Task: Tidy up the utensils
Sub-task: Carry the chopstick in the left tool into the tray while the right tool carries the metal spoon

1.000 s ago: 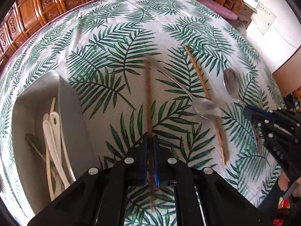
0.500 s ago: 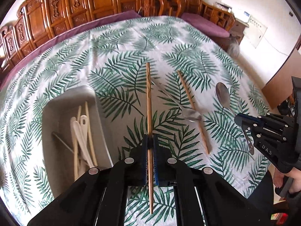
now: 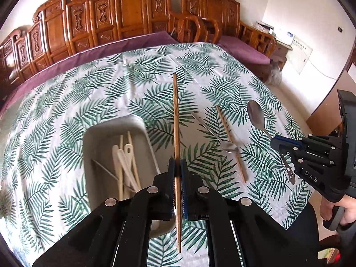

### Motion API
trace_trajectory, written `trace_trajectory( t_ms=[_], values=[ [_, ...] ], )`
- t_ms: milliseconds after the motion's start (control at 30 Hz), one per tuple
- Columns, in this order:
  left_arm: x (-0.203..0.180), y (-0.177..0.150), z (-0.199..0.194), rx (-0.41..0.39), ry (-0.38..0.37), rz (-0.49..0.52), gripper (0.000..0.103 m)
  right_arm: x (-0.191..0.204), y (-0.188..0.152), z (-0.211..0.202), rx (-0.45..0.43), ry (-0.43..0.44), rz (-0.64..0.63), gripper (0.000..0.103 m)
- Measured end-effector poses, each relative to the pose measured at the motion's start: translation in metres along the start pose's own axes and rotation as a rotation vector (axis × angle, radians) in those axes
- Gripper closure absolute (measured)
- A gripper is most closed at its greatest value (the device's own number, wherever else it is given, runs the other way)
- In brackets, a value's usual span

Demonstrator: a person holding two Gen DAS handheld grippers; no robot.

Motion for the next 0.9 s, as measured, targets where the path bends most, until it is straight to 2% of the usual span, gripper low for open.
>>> trace_trajectory(
  t_ms=[233, 467, 900],
  values=[
    [0.027, -0.013, -0.010, -0.008, 0.031, -0.044, 0.099, 0.025, 0.004, -0.008, -0.010, 0.032, -0.033, 0.096],
    [0.055, -0.028, -0.006, 0.017, 0.072, -0.089, 0.099, 0.056, 0.006, -0.013, -0.014, 0.076, -0.076, 0.096],
    [0.083, -0.045, 0.011, 0.040, 0.071, -0.144, 0.098, 0.099, 0.009, -0.015, -0.005, 0.120, -0.143, 0.096]
  ],
)
Point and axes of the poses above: each gripper's, at about its wrist camera, not at the fingertips, and z roughly the way its jaws point, x to its left, y to its top, the point moved 1 cm from there along z, roughly the way its jaws point, and after that the axes turned 14 degrees about z, right-handed, at the moved point
